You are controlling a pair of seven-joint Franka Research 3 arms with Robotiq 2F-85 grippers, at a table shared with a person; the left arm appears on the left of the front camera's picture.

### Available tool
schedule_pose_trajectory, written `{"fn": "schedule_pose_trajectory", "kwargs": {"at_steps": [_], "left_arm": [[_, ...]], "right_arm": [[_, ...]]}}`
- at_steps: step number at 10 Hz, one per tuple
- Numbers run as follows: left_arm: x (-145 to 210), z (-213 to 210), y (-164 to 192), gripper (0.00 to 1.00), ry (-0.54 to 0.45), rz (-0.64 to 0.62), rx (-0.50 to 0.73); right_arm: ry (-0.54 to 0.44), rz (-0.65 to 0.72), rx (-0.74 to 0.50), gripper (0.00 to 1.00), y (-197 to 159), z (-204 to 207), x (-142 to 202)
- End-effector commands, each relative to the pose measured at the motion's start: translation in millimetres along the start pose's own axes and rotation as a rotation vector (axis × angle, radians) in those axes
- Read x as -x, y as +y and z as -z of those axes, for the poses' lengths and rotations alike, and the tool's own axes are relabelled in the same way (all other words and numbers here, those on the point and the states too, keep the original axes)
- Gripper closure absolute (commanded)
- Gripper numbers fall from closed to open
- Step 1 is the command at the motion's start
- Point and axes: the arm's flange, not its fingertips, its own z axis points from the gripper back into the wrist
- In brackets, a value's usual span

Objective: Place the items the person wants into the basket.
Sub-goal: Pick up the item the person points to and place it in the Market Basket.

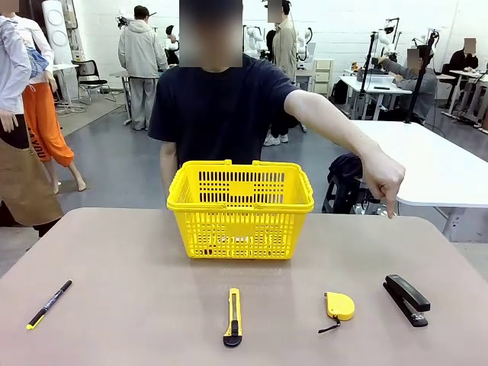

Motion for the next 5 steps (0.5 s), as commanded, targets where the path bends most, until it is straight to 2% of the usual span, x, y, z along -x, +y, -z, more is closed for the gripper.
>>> {"fn": "schedule_pose_trajectory", "kwargs": {"at_steps": [1,5], "left_arm": [[0.0,-1.0,0.5,0.00,-0.003,0.016,0.009],[0.0,-1.0,0.5,0.00,-0.003,0.016,0.009]], "right_arm": [[0.204,0.008,0.039,0.00,11.3,10.1,-33.7],[0.310,-0.017,0.089,0.00,37.0,61.7,-50.1]]}}
